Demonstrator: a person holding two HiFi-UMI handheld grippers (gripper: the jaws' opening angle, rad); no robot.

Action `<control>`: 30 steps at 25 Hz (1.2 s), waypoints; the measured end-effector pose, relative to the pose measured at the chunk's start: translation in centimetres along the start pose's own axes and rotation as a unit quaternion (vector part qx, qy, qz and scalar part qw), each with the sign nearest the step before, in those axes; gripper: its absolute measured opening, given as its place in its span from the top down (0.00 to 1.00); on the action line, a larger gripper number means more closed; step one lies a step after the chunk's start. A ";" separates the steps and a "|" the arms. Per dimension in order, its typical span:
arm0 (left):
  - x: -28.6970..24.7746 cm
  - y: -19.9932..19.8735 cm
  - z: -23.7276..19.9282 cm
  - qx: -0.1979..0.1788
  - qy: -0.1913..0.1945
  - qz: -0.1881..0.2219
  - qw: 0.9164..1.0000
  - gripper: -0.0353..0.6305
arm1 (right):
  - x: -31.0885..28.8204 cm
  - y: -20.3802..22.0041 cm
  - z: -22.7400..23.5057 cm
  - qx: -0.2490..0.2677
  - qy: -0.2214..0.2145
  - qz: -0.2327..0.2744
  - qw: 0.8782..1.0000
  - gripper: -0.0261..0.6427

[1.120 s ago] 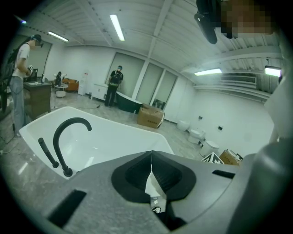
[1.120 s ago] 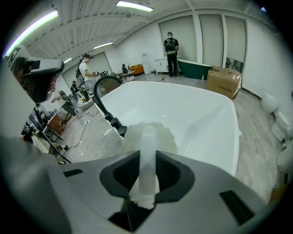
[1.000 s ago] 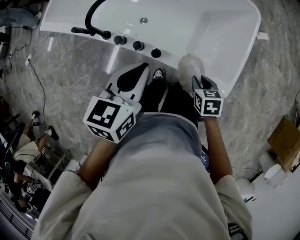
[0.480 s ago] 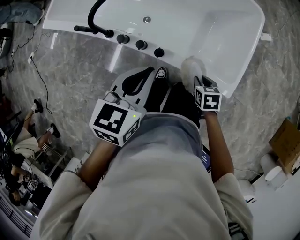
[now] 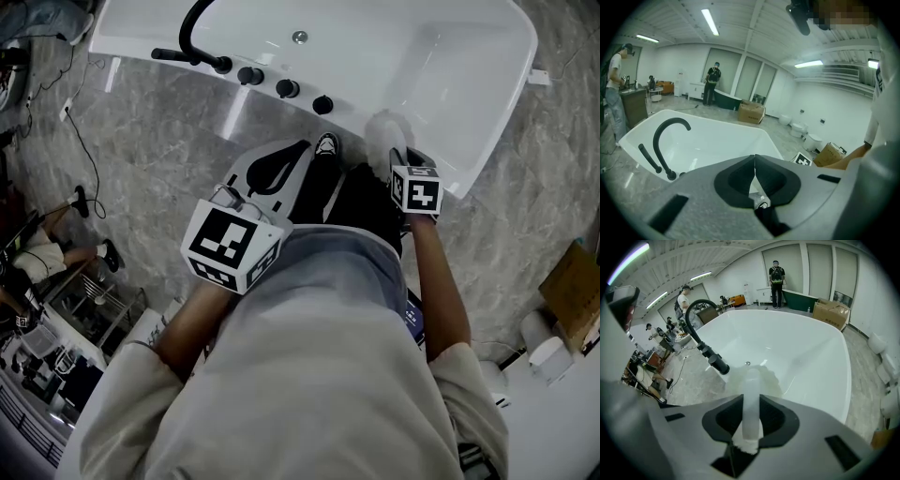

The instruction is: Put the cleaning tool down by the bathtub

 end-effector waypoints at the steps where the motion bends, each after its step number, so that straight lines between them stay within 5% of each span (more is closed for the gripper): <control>1: 0.0 0.0 -0.1 0.001 0.000 -0.001 1.000 0.93 | -0.2 -0.1 0.1 0.001 0.002 -0.001 1.000 0.84; 30: -0.7 -0.3 -2.5 0.020 -0.030 -0.010 0.999 0.93 | -4.2 -1.5 1.7 0.007 0.024 -0.034 0.999 0.84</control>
Point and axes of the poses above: the fingertips, and each gripper's own axes: x backward along the fingers, z to its right, y out of its underside, the point moved 6 cm from there along x, backward along the fingers, and after that the axes turned 7 degrees about -x, right-handed, at the moved point
